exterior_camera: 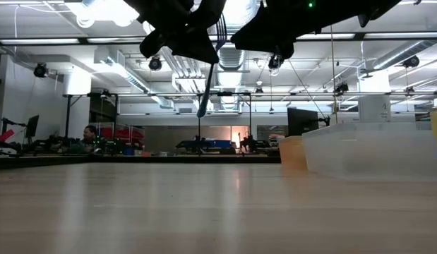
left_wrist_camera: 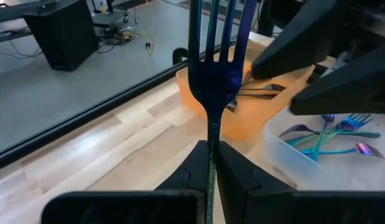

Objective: Sort silverware by color (type)
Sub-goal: Put the blue fork into the transparent bin

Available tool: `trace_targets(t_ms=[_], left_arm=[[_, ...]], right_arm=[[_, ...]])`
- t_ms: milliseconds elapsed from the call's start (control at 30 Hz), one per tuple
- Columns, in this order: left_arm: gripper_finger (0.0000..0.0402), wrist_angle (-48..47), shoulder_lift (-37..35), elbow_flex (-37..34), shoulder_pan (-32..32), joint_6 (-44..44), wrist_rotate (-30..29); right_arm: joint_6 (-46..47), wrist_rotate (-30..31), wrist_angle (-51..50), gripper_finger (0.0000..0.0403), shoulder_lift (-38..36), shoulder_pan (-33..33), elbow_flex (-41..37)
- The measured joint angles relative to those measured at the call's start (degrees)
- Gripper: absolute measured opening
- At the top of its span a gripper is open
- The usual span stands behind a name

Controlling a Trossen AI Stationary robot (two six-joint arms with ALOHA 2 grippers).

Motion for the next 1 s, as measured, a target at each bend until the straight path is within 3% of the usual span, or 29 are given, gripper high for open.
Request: trace_targets(t_ms=[400,733,867,1000], left_arm=[[0.0,4.8,2.4,0.1,-0.6,2.8,0.0],[0.0,5.7,6.3,5.4,-0.9,8.5,0.3],[0.0,5.0,7.0,6.8,-0.9,9.2,0.0],[0.0,4.1,7.1,7.1,-1.0,9.1,-1.2]], right_arm=[[3.8,0.0,7.6,0.0127,1.5,-0.2,0.2],[4.2,1.5,8.5,0.0121,1.6,-0.4,0.4],[4.1,1.5,8.7,0.009,1.6,-0.4,0.4],[3.2,2.1,8.5,0.0028,1.6,-0.5,0.4]])
